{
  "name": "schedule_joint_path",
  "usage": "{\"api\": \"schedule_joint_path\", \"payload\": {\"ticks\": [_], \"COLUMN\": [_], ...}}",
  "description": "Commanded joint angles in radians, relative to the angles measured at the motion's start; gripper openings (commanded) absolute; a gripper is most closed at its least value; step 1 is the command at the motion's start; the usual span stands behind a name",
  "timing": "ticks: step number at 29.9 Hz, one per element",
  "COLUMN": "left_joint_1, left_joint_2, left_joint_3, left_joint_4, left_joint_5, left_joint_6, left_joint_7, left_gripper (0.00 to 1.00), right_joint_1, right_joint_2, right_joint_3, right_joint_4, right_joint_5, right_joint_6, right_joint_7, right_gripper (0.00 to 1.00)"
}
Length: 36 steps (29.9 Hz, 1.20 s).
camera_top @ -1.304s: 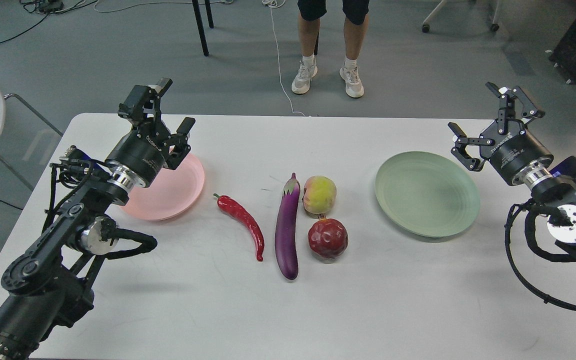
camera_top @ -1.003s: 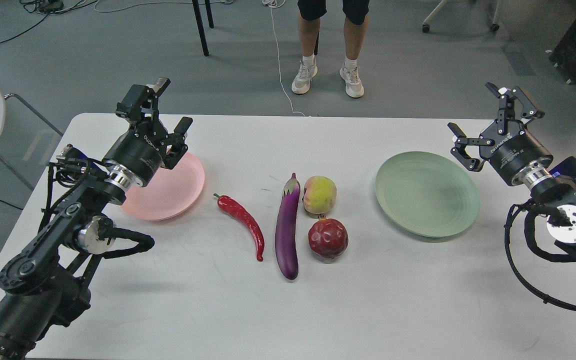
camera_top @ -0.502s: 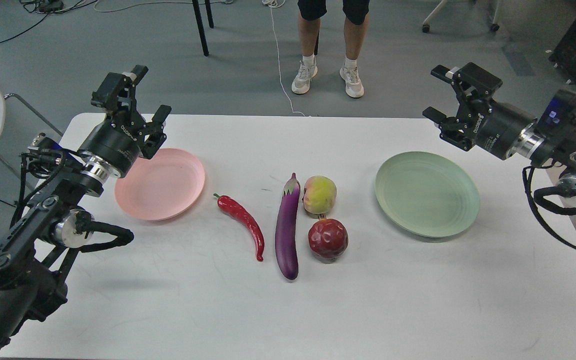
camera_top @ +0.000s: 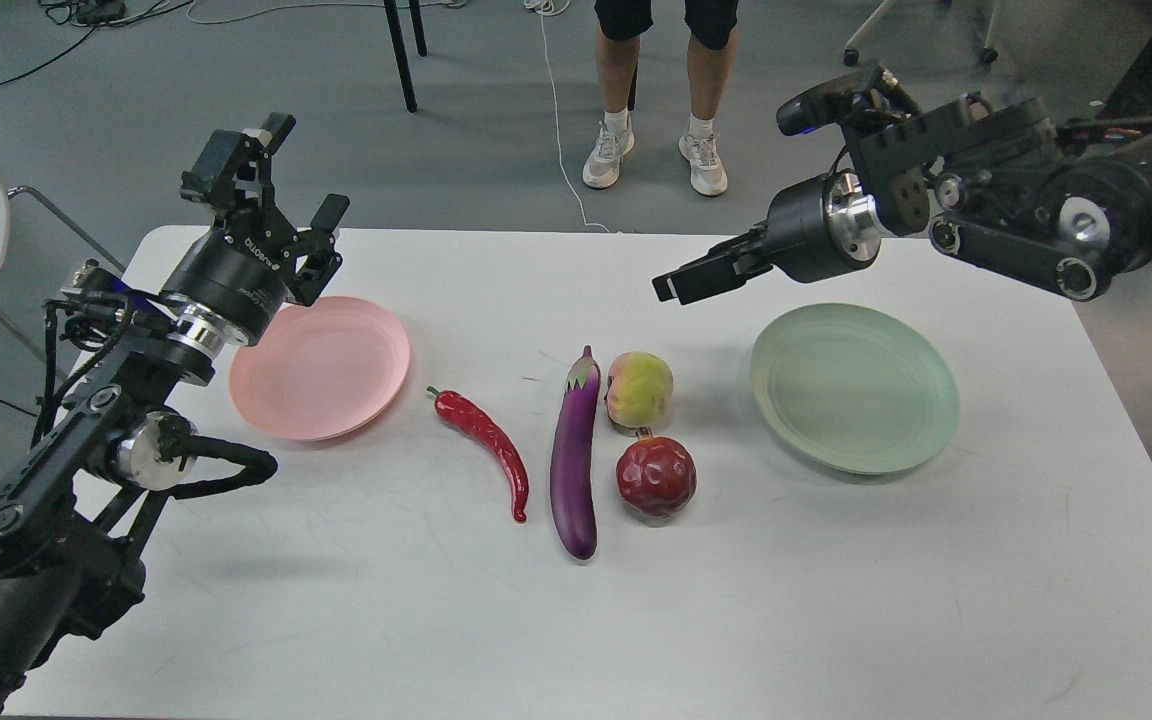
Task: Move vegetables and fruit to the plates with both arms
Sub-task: 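Reach the right gripper down to the yellow peach and grasp it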
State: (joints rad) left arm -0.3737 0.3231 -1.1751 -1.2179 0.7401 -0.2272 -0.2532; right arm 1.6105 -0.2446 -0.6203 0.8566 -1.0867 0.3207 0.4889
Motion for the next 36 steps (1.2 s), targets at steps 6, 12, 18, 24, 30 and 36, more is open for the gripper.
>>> {"api": "schedule_joint_path", "payload": {"ticks": [6,12,18,24,30,36], "left_joint_1": [0.012,0.022,0.03,0.036,0.038,0.038], "left_joint_2": [0.01,0.01,0.01,0.011,0.013,0.013], "left_joint_3": [0.0,-0.003,-0.006,-0.009,-0.011,-0.011], "left_joint_4": [-0.014,-0.029,-0.04,-0.048,-0.051,-0.051], "left_joint_5": [-0.001,-0.001,-0.001,-0.001,-0.001,-0.001], "left_joint_6": [0.002,0.016,0.016,0.016,0.016,0.017], "left_joint_7": [-0.006,-0.008,-0.008,-0.008,-0.008,-0.008], "left_gripper": [0.98,0.98,0.98,0.98,0.98,0.98], "right_joint_1": [-0.06,-0.106,-0.15,-0.161,-0.176,-0.182], "right_joint_2": [0.166,0.18,0.217,0.245,0.245,0.245], "right_joint_3": [-0.136,-0.141,-0.145,-0.213,-0.225,-0.245], "right_joint_4": [-0.085,-0.106,-0.157,-0.208,-0.211,-0.211], "right_joint_5": [-0.006,-0.007,-0.007,-0.007,-0.009,-0.009], "right_joint_6": [-0.106,-0.112,-0.17,-0.176,-0.19,-0.196], "right_joint_7": [0.0,0.0,0.0,0.0,0.0,0.0], "right_gripper": [0.99,0.99,0.99,0.98,0.95,0.83]}}
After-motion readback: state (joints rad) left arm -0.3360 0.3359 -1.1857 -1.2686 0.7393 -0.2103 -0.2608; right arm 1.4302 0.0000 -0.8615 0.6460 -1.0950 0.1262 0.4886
